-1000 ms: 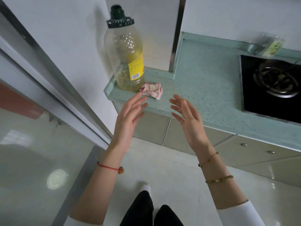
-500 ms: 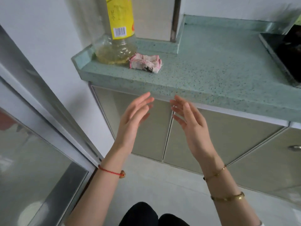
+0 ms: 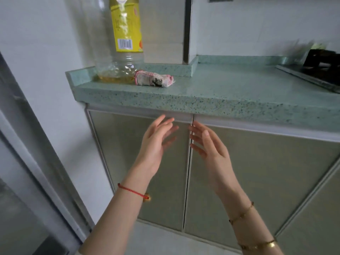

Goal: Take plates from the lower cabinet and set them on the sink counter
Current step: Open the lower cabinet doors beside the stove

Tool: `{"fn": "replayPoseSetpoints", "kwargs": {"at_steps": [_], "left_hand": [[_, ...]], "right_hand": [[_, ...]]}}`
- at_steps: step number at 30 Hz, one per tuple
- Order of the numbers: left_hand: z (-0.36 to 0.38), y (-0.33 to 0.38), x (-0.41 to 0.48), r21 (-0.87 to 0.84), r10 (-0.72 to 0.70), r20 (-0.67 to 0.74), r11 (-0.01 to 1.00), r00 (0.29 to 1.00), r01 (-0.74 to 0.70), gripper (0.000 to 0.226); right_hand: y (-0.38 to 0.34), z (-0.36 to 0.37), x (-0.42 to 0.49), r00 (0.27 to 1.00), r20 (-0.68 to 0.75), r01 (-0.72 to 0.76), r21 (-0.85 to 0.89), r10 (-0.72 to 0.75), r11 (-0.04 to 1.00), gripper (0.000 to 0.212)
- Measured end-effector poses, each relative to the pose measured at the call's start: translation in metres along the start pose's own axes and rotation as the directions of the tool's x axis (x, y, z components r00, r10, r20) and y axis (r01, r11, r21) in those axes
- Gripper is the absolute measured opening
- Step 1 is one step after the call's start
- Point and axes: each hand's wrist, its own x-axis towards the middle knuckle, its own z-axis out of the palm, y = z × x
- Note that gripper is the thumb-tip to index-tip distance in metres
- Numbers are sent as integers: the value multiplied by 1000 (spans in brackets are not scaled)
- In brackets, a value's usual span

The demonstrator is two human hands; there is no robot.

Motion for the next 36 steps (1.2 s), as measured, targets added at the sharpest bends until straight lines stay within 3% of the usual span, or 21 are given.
{"fn": "replayPoseSetpoints", "kwargs": {"at_steps": [4,7,17,25,32,36], "left_hand": [[3,6,9,-117,-43,-7,992,999,42,48],[0,12,12,-106,-46,12,993,999,47,40],[-8,23,-15,-179,-96,33,979,995,101,60],[-51,37,-68,-102,-94,57,990,994,99,65],[-72,50,-105,8,-17,43,1000,999,17,68],[-78,52,-128,236,132,5,963,991,-129,67]], "right_hand": [[1,-2,5,999,-27,-18,17,18,1000,33],[0,-4,7,999,-36,-7,-21,6,1000,34],[1,0,1,996,-50,64,-147,-72,987,37],[1,34,-14,952,234,226,-113,-195,968,33],[11,62,-33,895,358,269,44,-266,962,32],[9,74,-36,858,434,249,112,-273,962,39]]}}
